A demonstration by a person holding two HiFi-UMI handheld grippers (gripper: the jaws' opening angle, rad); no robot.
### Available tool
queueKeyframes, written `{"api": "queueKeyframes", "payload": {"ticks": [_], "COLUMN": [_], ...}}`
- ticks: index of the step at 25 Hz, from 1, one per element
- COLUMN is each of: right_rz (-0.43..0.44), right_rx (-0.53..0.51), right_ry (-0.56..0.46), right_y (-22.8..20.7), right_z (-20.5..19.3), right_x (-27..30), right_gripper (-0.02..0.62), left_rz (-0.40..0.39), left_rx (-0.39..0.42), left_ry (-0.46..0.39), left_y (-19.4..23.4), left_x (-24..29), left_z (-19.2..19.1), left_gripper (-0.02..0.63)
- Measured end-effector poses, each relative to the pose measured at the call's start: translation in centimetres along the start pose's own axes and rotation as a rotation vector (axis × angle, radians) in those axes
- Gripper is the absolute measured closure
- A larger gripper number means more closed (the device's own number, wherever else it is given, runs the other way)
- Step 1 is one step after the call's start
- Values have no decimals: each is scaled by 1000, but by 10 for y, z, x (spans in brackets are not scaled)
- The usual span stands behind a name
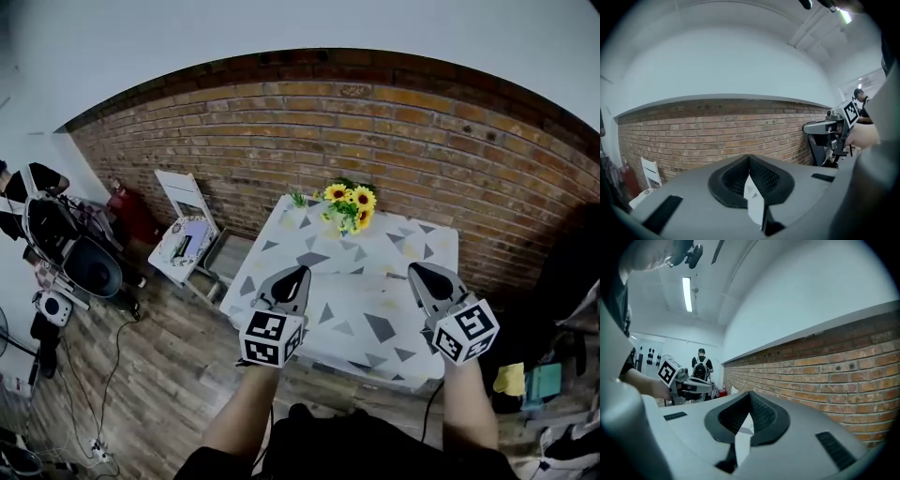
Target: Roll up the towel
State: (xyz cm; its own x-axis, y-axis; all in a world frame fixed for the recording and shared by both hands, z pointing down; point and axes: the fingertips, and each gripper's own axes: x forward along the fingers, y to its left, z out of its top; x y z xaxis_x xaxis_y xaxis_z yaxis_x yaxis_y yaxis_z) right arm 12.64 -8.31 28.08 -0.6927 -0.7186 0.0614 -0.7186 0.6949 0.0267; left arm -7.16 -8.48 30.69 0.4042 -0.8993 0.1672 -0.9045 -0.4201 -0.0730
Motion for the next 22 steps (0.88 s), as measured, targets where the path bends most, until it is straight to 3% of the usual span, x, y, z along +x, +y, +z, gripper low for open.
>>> {"api": "queueKeyframes", "payload": {"ticks": [12,22], "right_rz": [-16,19], "right_rx": [20,14], "right_ry": [55,35], "right_y": [33,23], "right_z": [-23,-30], "right_x": [2,-46], "right_gripper": [580,580], "left_rz": [-10,-27], "left_rx": [-72,-25], "left_ry": [5,1], "left_y": [18,-38], "left_x": [-12,-6], "left_z": [-22,-10], "left_gripper": [586,586]}}
